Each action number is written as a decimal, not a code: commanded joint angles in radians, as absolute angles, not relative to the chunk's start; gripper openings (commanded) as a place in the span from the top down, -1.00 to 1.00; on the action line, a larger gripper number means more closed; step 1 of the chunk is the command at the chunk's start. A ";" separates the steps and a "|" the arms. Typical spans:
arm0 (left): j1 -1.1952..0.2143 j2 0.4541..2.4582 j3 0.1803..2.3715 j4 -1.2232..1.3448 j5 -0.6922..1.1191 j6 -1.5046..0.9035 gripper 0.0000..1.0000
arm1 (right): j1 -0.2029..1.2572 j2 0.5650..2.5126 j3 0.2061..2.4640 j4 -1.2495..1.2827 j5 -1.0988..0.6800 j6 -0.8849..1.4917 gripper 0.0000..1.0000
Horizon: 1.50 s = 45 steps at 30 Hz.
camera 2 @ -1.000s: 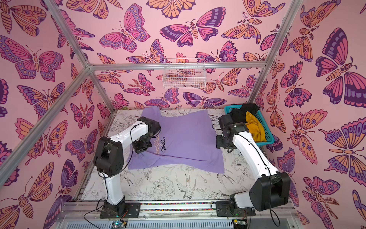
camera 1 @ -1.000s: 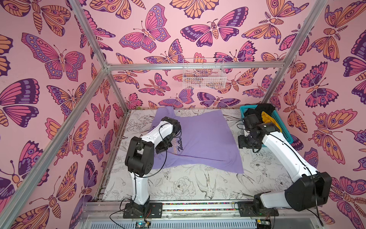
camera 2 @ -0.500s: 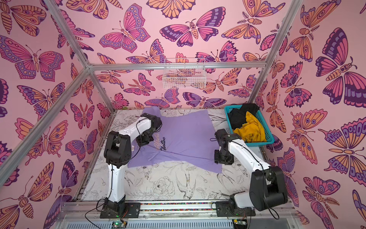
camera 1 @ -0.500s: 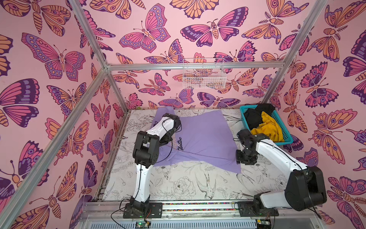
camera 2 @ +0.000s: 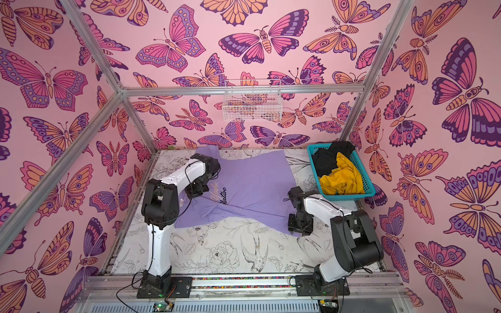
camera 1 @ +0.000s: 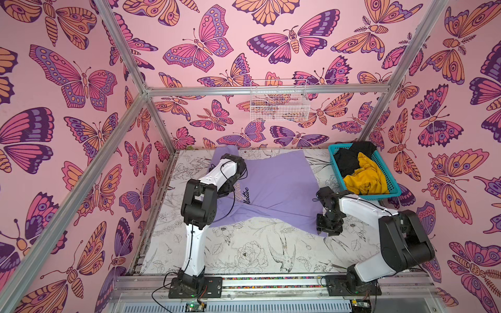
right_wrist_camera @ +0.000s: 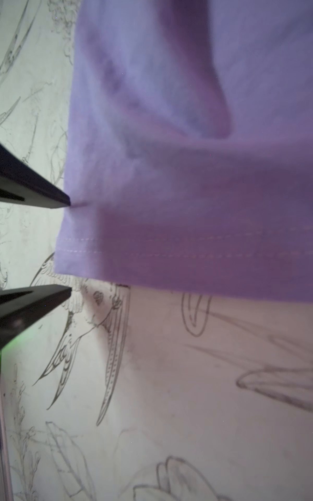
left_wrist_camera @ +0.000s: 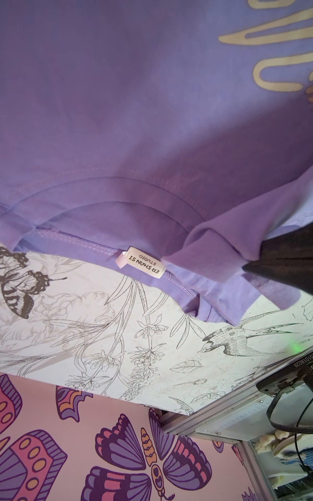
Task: Fold and stack t-shirts
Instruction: Fold the T-shirt.
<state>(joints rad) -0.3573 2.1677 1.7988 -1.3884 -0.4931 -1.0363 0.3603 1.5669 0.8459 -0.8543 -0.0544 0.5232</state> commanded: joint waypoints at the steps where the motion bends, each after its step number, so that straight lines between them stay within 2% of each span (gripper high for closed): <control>1: -0.349 2.125 1.778 -1.419 -0.522 -1.029 1.00 | 0.368 1.616 0.835 -0.810 -0.060 0.532 0.01; 3: -0.347 2.119 1.774 -1.419 -0.518 -1.031 1.00 | 0.369 1.637 0.834 -0.802 -0.061 0.534 0.11; 6: -0.347 2.109 1.769 -1.420 -0.511 -1.029 1.00 | 0.369 1.645 0.830 -0.793 -0.059 0.536 0.44; 9: -0.347 2.100 1.769 -1.424 -0.511 -1.027 1.00 | 0.370 1.629 0.836 -0.813 -0.048 0.537 1.00; 17: -0.347 2.053 1.771 -1.469 -0.509 -1.035 1.00 | 0.388 1.446 0.926 -1.006 0.051 0.542 1.00; 21: -0.347 2.052 1.786 -1.480 -0.504 -1.040 1.00 | 0.387 1.440 1.036 -1.056 0.084 0.518 1.00; 26: -0.347 2.053 1.792 -1.482 -0.496 -1.046 1.00 | 0.370 1.562 1.205 -1.051 0.132 0.455 1.00; 39: -0.341 2.083 1.846 -1.506 -0.566 -1.074 1.00 | 0.265 2.038 1.730 -1.079 0.165 0.309 1.00; 45: -0.332 2.138 1.902 -1.528 -0.584 -1.069 1.00 | 0.231 2.192 1.925 -1.126 0.097 0.287 1.00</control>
